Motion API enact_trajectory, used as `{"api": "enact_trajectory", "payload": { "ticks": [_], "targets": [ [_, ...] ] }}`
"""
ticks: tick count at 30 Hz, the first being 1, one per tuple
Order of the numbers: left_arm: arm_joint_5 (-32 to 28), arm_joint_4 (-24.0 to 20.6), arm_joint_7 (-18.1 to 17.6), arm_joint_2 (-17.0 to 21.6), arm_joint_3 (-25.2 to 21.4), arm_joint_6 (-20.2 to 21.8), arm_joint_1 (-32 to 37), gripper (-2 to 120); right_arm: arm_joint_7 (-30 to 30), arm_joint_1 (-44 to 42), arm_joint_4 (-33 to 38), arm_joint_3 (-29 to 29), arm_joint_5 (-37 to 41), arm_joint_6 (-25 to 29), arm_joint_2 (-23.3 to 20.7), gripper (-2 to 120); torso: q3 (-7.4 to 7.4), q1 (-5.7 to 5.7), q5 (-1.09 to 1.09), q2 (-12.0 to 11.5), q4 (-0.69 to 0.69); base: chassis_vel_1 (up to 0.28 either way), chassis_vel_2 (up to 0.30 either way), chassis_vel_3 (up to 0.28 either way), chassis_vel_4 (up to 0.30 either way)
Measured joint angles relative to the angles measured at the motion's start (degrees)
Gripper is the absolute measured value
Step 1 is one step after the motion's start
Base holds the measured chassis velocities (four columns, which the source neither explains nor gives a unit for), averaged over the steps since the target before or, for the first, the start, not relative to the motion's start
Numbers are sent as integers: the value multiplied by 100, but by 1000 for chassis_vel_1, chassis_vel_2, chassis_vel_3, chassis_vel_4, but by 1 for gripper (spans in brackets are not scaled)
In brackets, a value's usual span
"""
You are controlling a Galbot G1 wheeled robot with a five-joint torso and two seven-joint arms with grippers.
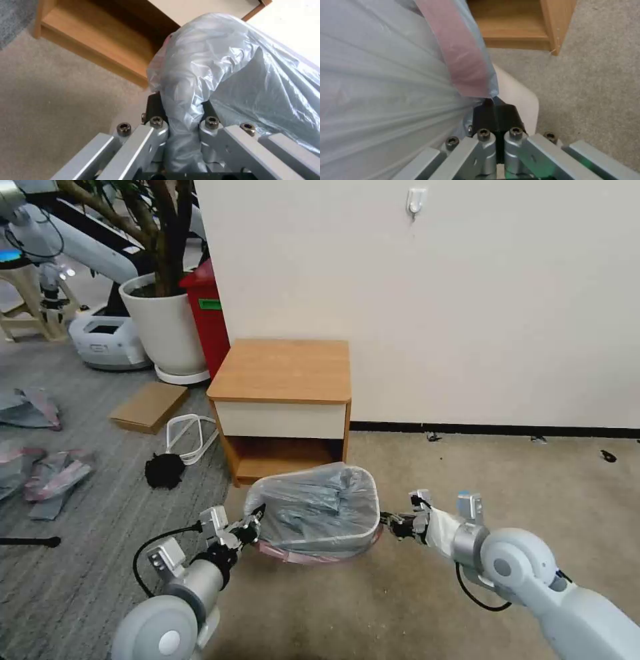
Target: Pick up the garbage bag from the table and place it over the trash can.
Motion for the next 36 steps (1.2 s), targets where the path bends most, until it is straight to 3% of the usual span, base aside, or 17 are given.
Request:
{"api": "enact_trajectory", "payload": {
  "ticks": [15,36],
  "targets": [
    [-138,-41,-16,-139,77,55,12,8,118,141,-470,-338,-360,193,284,0,0,0,0,0,0,0,0,0,0],
    [-344,-43,-51,-51,56,108,-72,8,31,435,-821,-832,-987,218,234,0,0,0,0,0,0,0,0,0,0]
  ]
}}
